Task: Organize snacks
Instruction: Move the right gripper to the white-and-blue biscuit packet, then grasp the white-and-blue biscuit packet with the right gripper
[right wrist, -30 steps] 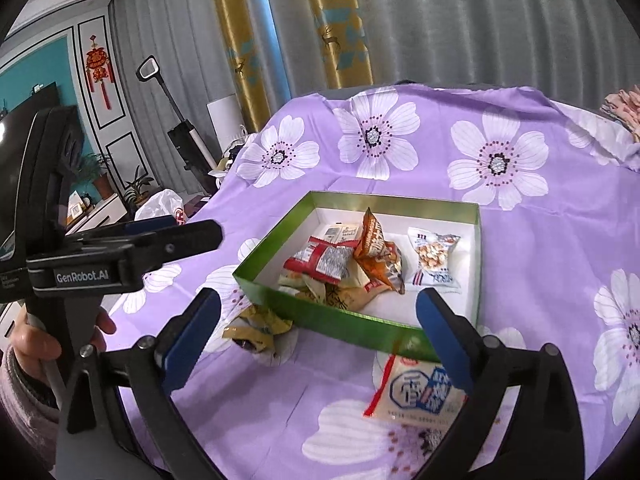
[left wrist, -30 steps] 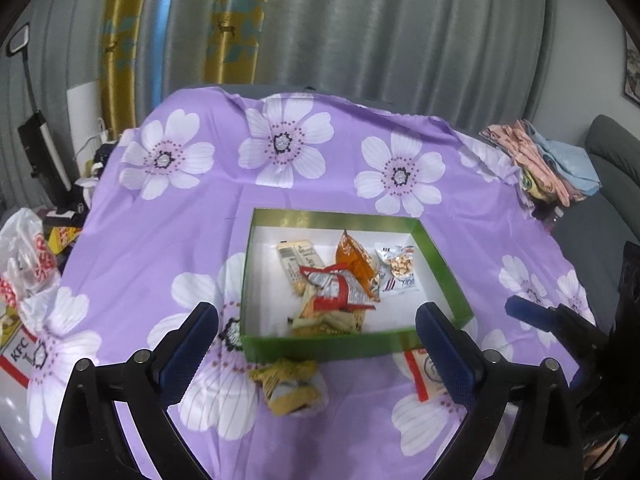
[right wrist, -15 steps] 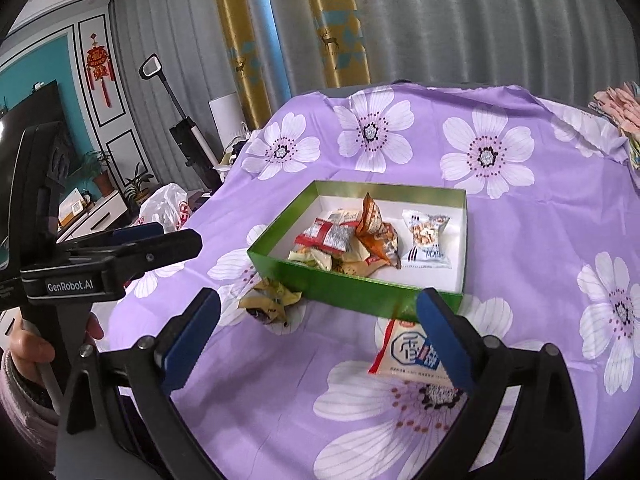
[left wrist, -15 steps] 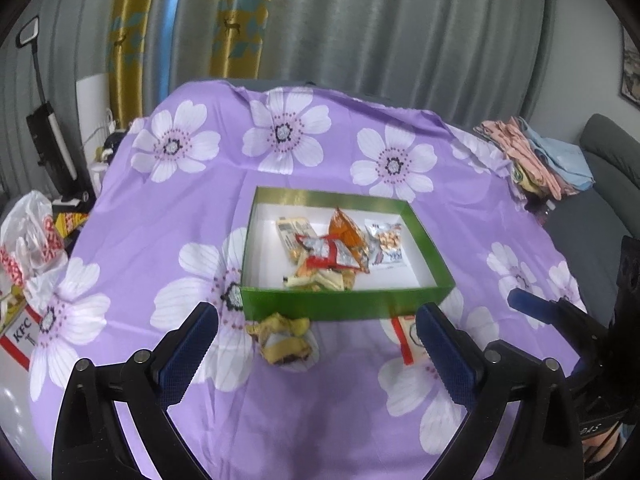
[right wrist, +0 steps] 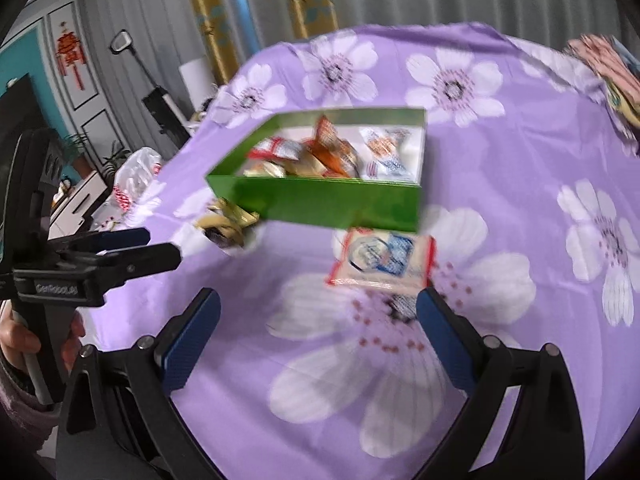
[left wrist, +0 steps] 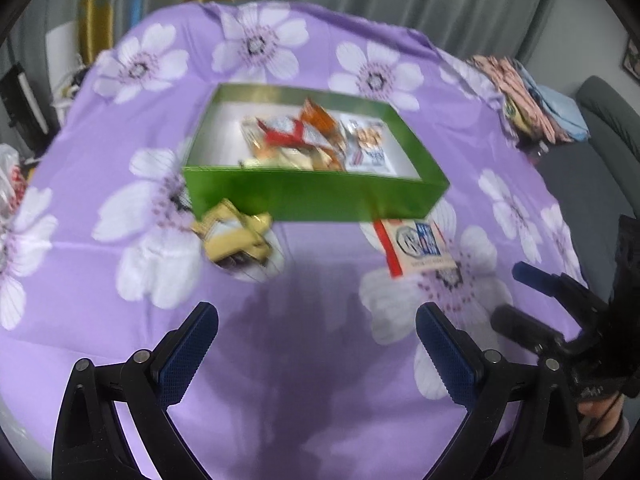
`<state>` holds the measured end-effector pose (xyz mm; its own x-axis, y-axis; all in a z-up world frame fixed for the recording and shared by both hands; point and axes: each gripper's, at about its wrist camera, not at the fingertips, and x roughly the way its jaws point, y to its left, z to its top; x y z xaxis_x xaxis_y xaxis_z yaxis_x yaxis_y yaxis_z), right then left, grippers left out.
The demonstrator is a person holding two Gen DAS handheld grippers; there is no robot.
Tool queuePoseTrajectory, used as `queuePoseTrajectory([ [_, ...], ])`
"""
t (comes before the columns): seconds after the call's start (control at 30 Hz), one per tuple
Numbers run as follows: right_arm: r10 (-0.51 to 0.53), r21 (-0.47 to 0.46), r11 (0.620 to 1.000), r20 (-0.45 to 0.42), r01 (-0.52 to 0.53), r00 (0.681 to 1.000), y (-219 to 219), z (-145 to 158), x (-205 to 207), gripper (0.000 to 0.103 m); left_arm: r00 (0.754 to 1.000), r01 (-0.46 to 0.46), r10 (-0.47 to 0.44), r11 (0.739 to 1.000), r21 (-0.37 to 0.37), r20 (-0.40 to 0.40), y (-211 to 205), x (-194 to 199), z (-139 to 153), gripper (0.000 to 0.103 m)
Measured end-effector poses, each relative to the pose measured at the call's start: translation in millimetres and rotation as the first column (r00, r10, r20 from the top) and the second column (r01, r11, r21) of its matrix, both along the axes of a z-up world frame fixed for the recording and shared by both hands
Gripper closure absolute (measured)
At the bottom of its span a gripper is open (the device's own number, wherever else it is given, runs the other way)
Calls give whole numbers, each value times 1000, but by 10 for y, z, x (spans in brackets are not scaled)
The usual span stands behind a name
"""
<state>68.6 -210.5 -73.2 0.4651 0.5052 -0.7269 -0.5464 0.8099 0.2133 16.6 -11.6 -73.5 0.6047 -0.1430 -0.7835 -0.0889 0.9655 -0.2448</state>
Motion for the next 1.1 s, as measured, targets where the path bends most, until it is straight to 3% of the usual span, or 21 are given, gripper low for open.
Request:
queuePoseTrajectory([
  [0.27, -66, -10, 998, -46, 66, 997, -221, -273, 183, 4, 997, 41, -46, 996, -82, -63, -136, 169, -194, 4],
  [0.5, -102, 71, 991, -97, 109, 990, -365, -393, 373, 12, 993, 49, -63, 990, -134, -98, -198, 336, -316, 4],
  [0.7, -64, 48, 997, -83, 68, 995, -271, -472, 465, 20, 993, 63, -81, 978, -200, -83, -275, 598, -322, 4],
  [1.1, 21, -10, 1000, -75, -22, 997, -127, -621, 712, 37, 984, 108, -139, 961, -255, -109, -508, 1091, -502, 4],
])
